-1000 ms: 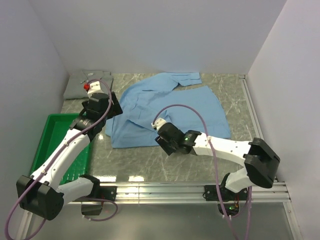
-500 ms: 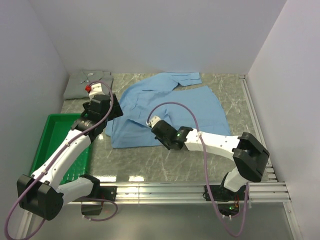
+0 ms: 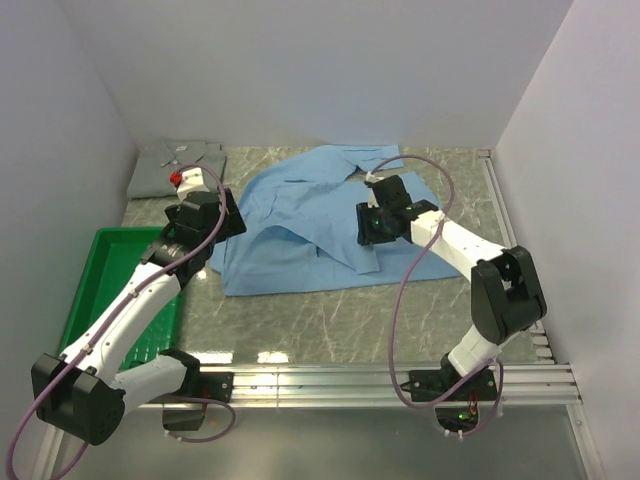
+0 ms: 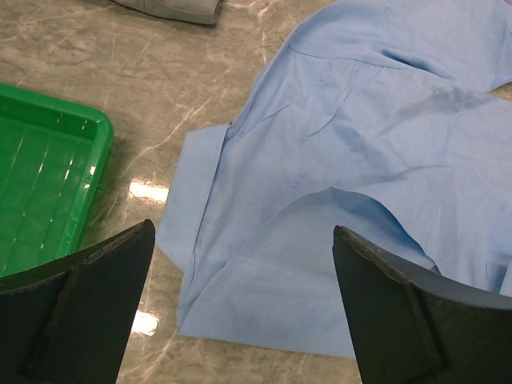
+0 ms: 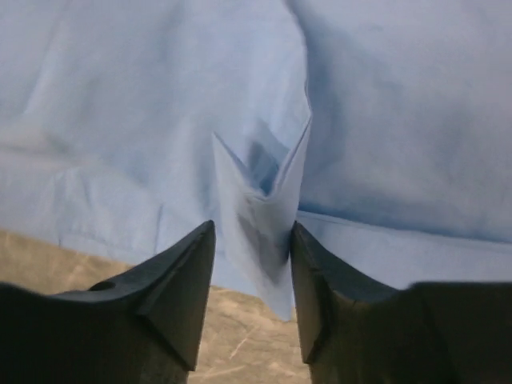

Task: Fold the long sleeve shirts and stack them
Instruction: Fold the shirt

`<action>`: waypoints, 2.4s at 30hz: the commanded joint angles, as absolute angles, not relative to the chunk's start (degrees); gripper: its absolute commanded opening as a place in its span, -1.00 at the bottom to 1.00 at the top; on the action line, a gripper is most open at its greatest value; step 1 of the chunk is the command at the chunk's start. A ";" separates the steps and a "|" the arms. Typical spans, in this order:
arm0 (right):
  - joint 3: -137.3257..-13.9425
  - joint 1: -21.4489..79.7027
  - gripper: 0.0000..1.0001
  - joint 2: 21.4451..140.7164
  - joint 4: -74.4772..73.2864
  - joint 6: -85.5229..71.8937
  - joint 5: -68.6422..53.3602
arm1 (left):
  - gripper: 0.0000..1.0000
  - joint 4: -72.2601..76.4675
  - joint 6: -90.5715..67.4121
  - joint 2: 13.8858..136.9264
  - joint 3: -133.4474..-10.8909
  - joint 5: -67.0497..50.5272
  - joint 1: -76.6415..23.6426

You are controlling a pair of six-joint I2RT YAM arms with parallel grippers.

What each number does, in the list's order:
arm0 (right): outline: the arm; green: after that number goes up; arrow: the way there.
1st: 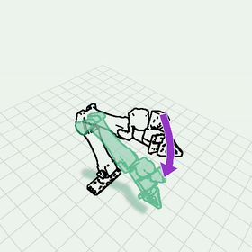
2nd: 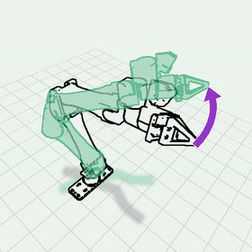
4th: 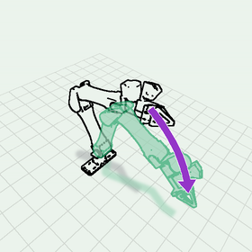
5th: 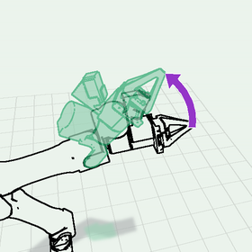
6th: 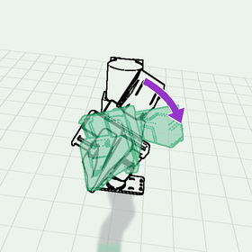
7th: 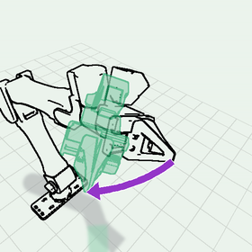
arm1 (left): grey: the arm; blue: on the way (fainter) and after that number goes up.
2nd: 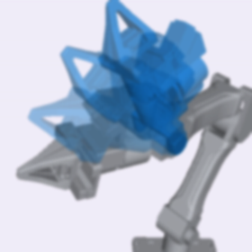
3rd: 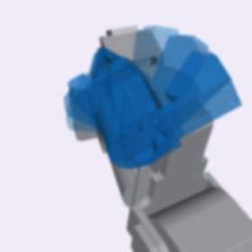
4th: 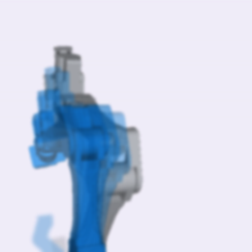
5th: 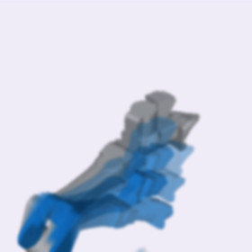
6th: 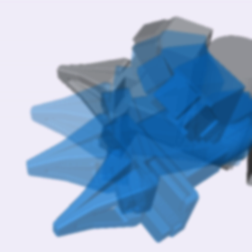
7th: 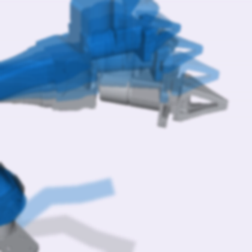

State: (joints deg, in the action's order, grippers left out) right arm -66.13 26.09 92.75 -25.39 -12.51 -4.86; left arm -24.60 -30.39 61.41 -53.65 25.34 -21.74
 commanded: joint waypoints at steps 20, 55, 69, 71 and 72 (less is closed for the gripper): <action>-69.17 31.81 0.29 95.79 -29.62 -34.86 20.83 | 0.99 -22.76 -29.09 61.96 -53.53 25.14 -21.97; -73.56 31.82 -1.00 103.54 -34.80 -39.38 29.97 | 0.99 -22.94 -29.00 61.17 -53.26 24.43 -22.06; -82.62 30.06 -1.00 83.95 -37.19 -32.09 24.26 | 0.99 -22.94 -29.09 61.17 -53.17 24.87 -22.06; -81.31 29.71 -1.00 79.92 -35.43 -30.86 21.73 | 0.99 -22.94 -29.09 61.17 -53.17 24.96 -22.06; -80.78 29.62 -1.00 78.50 -34.38 -29.72 20.75 | 0.99 -22.85 -29.09 61.17 -53.17 24.79 -22.06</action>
State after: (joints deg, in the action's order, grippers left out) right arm -81.25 30.24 83.11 -36.73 -32.97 23.81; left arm -24.60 -29.58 62.08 -53.60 25.02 -21.80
